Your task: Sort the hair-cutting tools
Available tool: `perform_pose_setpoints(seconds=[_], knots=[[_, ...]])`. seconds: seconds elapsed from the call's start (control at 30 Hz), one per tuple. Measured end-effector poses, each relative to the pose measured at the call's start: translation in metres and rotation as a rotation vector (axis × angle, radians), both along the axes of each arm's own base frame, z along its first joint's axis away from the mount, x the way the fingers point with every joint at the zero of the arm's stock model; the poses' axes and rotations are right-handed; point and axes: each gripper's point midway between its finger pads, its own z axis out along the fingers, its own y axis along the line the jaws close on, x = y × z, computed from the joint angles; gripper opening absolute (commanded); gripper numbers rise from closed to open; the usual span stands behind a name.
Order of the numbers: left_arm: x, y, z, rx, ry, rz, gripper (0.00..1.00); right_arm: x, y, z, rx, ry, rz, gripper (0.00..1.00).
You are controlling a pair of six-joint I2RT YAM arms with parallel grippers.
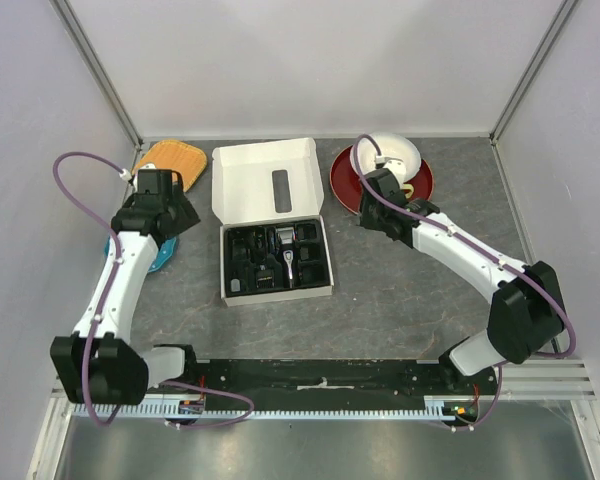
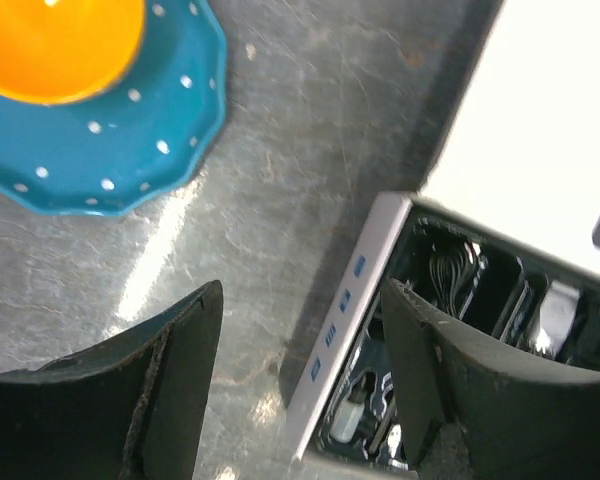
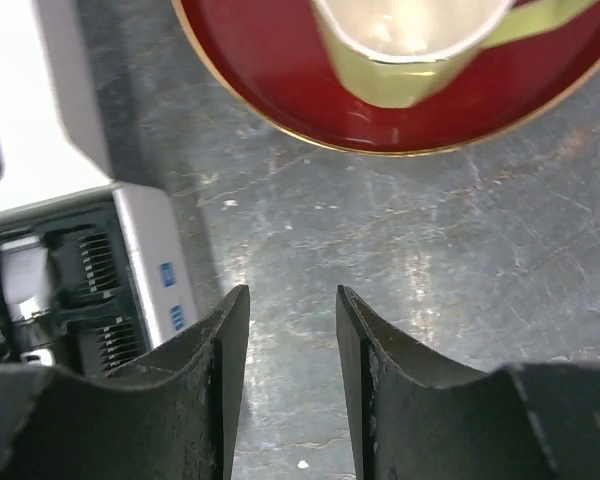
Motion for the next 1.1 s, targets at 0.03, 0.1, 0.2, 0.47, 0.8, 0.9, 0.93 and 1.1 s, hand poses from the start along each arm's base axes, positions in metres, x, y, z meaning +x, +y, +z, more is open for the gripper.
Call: perform_pose_setpoints(seconds=[0.03, 0.1, 0.2, 0.47, 0.8, 0.9, 0.93, 1.1], knots=[[0.006, 0.006, 0.0, 0.001, 0.001, 0.021, 0.71, 0.001, -0.008, -0.006, 0.006, 0.017, -0.018, 0.46], [0.017, 0.021, -0.003, -0.007, 0.011, 0.066, 0.7, 0.004, -0.019, -0.014, 0.03, 0.042, -0.036, 0.44], [0.029, 0.043, -0.012, -0.034, 0.022, 0.13, 0.67, 0.014, -0.018, -0.017, 0.096, 0.051, -0.027, 0.39], [0.086, 0.066, -0.054, -0.185, 0.079, 0.196, 0.38, 0.061, 0.024, -0.034, 0.235, 0.083, 0.049, 0.22], [0.133, 0.052, -0.095, -0.353, 0.09, 0.142, 0.26, 0.117, 0.052, -0.028, 0.251, 0.024, 0.081, 0.16], [0.141, 0.047, -0.101, -0.387, 0.084, 0.119, 0.24, 0.129, 0.058, -0.028, 0.228, -0.002, 0.119, 0.17], [0.144, 0.045, -0.102, -0.397, 0.081, 0.11, 0.23, 0.134, 0.06, -0.029, 0.219, -0.007, 0.133, 0.17], [0.157, 0.038, -0.11, -0.407, 0.081, 0.085, 0.2, 0.161, 0.074, -0.04, 0.176, -0.028, 0.204, 0.19]])
